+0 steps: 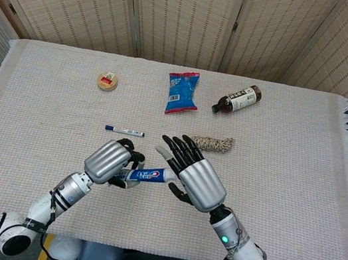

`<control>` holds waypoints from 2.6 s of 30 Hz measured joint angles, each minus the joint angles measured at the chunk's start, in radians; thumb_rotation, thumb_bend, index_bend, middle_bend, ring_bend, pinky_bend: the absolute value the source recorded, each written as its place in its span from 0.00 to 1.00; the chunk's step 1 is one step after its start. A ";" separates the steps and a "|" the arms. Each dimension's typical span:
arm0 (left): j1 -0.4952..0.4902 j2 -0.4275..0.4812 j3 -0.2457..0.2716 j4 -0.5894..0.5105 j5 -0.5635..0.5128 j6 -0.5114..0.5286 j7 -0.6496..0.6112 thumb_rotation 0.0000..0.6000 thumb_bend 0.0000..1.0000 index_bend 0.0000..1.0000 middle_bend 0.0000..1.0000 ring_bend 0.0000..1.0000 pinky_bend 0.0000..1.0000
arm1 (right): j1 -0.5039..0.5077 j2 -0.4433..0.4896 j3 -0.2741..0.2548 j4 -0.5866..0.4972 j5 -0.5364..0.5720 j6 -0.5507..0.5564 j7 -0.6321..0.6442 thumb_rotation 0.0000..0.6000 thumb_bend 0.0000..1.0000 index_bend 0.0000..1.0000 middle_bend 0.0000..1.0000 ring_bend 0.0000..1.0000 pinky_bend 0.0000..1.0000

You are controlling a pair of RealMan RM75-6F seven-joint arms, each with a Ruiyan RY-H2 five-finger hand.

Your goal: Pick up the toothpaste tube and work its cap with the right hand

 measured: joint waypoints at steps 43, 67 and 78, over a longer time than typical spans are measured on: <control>0.021 0.005 0.034 0.019 0.060 0.050 0.032 1.00 0.59 0.78 0.83 0.67 0.31 | 0.040 -0.009 -0.021 0.034 0.060 0.081 -0.034 1.00 0.38 0.00 0.00 0.00 0.00; 0.034 -0.014 0.051 0.102 0.046 0.049 0.051 1.00 0.59 0.78 0.83 0.66 0.30 | 0.012 0.038 -0.069 -0.003 0.051 0.123 -0.062 1.00 0.38 0.00 0.00 0.00 0.00; 0.028 -0.124 0.097 0.360 0.073 0.025 0.111 1.00 0.58 0.67 0.77 0.56 0.25 | -0.100 0.168 -0.130 0.030 -0.017 0.231 0.009 1.00 0.38 0.00 0.00 0.00 0.00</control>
